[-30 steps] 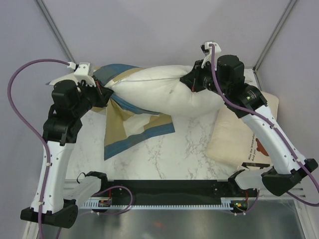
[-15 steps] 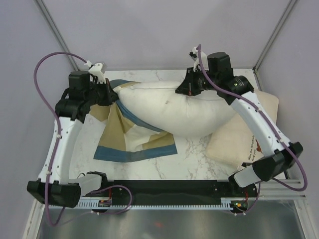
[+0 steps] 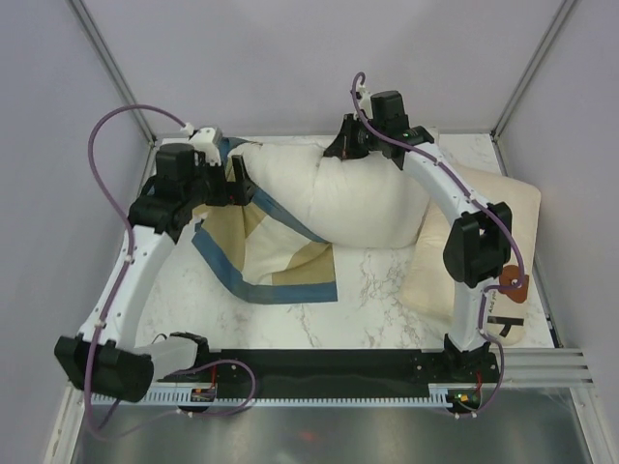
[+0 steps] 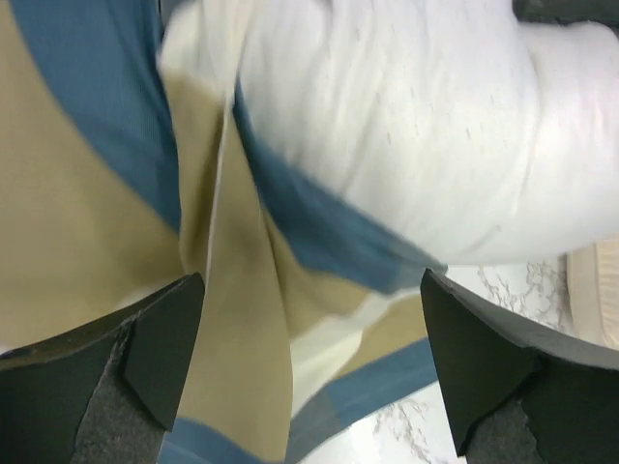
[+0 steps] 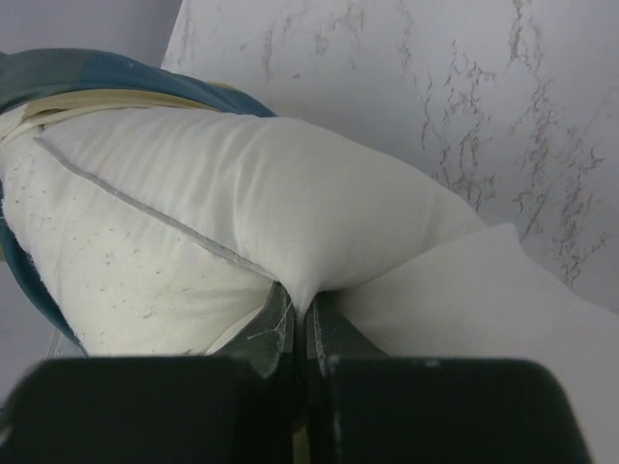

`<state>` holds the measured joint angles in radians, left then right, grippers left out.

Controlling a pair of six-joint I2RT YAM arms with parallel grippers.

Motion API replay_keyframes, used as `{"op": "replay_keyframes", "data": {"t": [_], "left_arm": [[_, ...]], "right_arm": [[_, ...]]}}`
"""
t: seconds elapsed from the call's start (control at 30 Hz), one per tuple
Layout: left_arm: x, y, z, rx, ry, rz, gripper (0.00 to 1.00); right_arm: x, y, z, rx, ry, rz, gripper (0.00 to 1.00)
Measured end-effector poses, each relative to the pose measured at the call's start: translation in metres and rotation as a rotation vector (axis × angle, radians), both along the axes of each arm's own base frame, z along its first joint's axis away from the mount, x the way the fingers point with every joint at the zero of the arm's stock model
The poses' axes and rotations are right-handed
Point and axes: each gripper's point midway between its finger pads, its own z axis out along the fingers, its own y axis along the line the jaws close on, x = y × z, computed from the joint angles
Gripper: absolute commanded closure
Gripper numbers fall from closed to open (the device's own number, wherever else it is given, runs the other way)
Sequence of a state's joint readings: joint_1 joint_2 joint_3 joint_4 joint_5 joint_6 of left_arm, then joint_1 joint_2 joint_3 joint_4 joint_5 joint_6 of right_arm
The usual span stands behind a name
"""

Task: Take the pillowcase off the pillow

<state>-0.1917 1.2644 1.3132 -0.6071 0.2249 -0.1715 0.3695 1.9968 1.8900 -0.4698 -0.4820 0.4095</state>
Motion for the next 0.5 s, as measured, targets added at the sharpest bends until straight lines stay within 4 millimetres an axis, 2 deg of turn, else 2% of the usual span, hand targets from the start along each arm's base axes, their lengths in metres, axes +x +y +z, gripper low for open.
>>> {"op": "replay_keyframes", "data": {"t": [0.07, 0.13, 0.23, 0.37, 0.5], "left_arm": [[-0.019, 0.003, 0.004, -0.015, -0.038, 0.019, 0.00], [-0.035, 0.003, -0.002, -0.024, -0.041, 0.039, 0.00], [-0.047, -0.011, -0.024, -0.023, -0.001, 0.035, 0.00], [-0.049, -0.037, -0.063, 0.002, 0.083, 0.032, 0.00], [-0.043, -0.050, -0.082, 0.005, 0.114, 0.054, 0.00]], "right_arm": [[0.006, 0.000, 0.003, 0.013, -0.009, -0.026, 1.00], [0.013, 0.000, 0.002, 0.024, -0.014, -0.048, 1.00], [0.017, 0.001, -0.004, 0.037, -0.018, -0.070, 1.00], [0.015, 0.000, -0.010, 0.052, -0.030, -0.086, 1.00], [0.001, 0.000, -0.005, 0.055, -0.046, -0.088, 1.00]]}}
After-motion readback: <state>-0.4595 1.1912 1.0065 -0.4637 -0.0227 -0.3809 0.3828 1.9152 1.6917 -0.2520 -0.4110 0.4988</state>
